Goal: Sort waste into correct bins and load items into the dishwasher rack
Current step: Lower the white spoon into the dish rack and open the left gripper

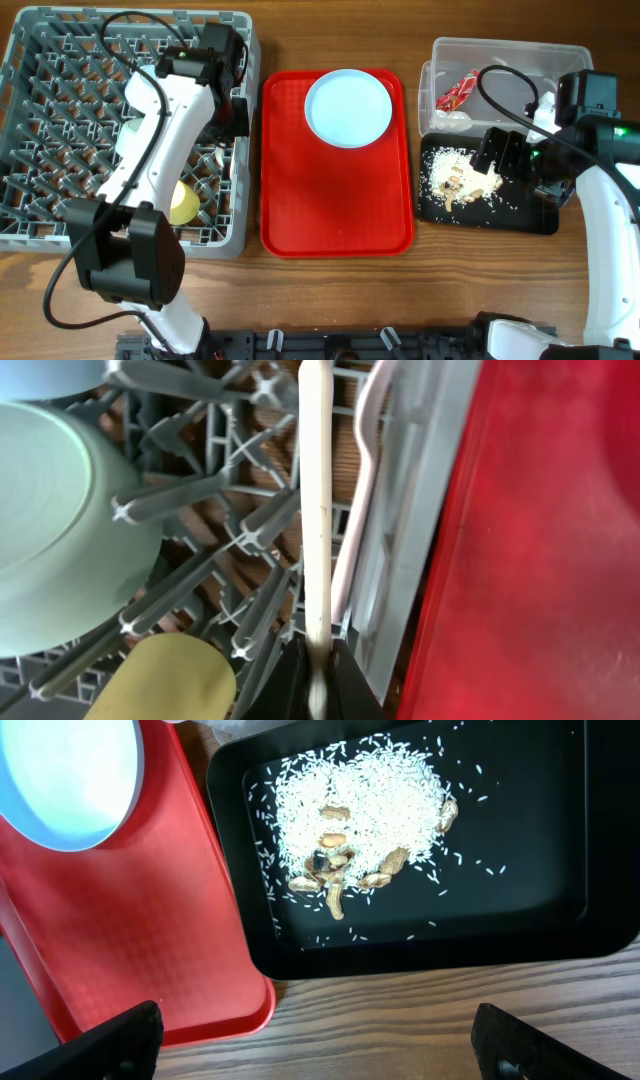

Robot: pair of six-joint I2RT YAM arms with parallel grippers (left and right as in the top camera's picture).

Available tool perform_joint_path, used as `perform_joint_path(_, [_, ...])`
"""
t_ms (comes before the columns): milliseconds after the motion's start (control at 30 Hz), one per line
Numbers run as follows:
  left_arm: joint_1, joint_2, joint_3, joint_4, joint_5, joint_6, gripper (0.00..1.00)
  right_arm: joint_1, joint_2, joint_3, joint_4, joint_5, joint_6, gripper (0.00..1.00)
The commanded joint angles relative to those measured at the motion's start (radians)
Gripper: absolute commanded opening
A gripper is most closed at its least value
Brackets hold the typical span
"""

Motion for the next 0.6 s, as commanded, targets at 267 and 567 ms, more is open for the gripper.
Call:
perform_joint_path(267, [0.001, 0.003, -0.006, 0.008, 0.03, 0.119, 0.39, -0.002, -0.02, 0.006, 0.002, 0.017, -0.014, 1.0])
perform_joint_path(567, [0.0, 0.002, -0.006, 0.004, 0.031, 0.111, 0.61, -0.002, -0.02, 0.006, 0.002, 0.017, -0.014, 0.99])
